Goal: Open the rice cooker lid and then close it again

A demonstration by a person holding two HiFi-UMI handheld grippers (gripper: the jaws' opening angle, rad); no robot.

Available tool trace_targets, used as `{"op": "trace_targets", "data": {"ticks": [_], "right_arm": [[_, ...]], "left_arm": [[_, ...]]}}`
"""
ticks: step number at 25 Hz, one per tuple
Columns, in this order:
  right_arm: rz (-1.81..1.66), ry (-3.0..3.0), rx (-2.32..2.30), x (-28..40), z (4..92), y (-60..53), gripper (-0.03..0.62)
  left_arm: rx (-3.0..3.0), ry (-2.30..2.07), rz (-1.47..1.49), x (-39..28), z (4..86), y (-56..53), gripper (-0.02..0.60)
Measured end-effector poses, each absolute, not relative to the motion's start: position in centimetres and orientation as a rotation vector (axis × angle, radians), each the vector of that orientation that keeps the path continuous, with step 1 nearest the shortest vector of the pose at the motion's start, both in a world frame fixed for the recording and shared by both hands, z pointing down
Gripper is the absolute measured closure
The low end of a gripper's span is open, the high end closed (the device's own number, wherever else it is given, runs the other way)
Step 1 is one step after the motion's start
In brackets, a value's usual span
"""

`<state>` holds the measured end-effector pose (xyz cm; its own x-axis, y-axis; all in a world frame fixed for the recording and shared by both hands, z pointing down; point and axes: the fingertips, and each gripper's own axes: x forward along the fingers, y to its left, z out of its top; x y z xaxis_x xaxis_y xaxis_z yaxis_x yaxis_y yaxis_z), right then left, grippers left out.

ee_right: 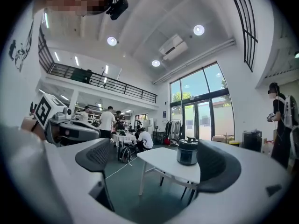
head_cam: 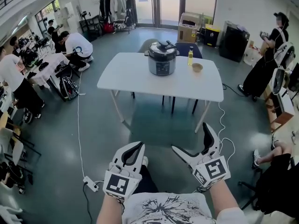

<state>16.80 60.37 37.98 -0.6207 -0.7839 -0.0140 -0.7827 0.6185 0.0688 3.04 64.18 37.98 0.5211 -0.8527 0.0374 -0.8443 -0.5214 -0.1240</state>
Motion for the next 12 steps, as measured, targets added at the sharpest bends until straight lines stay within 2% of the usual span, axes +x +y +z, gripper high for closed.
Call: {"op": "trace_targets", "data": {"ticks": [12], "right_arm": [[-0.061,-2.711,1.410,2.5,39.3,34.8,0.013]], "left_arm": [[-2.699,1.349,-0.158,-10.1,39.0,38.1,0.569]]}}
